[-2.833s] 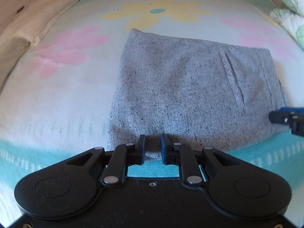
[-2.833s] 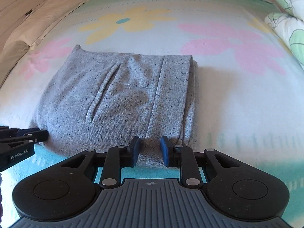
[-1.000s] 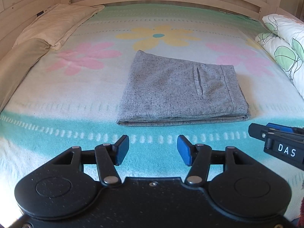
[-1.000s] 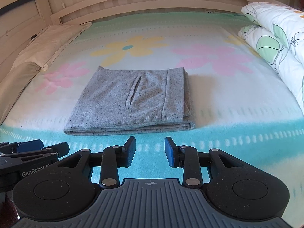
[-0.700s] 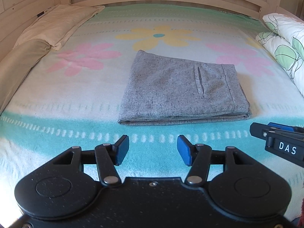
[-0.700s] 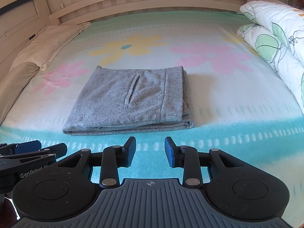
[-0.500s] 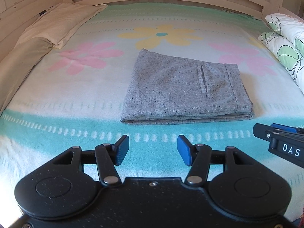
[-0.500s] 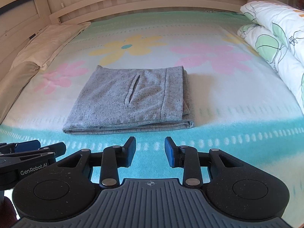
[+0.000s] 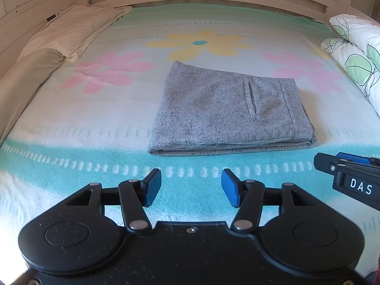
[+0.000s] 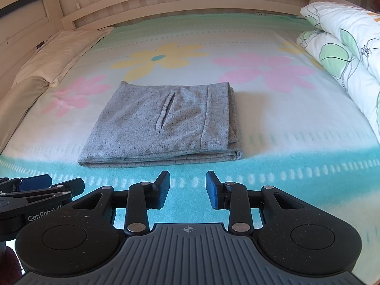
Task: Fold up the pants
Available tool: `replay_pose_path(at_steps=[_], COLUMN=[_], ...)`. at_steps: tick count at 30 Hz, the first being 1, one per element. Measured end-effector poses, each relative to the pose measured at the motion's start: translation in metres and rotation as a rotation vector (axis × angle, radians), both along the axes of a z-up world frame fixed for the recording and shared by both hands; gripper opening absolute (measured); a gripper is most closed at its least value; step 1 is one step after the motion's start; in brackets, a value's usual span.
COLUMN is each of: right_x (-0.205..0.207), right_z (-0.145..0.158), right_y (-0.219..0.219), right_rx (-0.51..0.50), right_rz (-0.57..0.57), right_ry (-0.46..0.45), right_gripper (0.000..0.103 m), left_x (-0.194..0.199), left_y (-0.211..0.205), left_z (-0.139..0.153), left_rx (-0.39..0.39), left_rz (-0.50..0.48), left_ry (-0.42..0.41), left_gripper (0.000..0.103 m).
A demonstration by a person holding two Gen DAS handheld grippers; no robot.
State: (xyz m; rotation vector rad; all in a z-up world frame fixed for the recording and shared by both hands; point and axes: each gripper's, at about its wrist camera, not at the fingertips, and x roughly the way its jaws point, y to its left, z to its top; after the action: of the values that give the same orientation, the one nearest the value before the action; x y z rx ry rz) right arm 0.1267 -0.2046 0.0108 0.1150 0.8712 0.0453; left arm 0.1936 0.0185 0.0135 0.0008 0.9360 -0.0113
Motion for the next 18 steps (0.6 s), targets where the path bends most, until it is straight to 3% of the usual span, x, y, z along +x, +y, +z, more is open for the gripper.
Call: replay_pose_path(at_steps=[18], right_x=[0.0010], right_z=[-0.0036], right_y=[0.0007], right_rx=[-0.018], right_rz=[0.004], right_ry=[0.005], right_gripper=[0.033], left_x=[-0.0003], left_y=[-0.0009], left_z=[0.0006], left_rx=[0.008], left_rz=[-0.004], left_ry=[-0.001], left_gripper=[0.061])
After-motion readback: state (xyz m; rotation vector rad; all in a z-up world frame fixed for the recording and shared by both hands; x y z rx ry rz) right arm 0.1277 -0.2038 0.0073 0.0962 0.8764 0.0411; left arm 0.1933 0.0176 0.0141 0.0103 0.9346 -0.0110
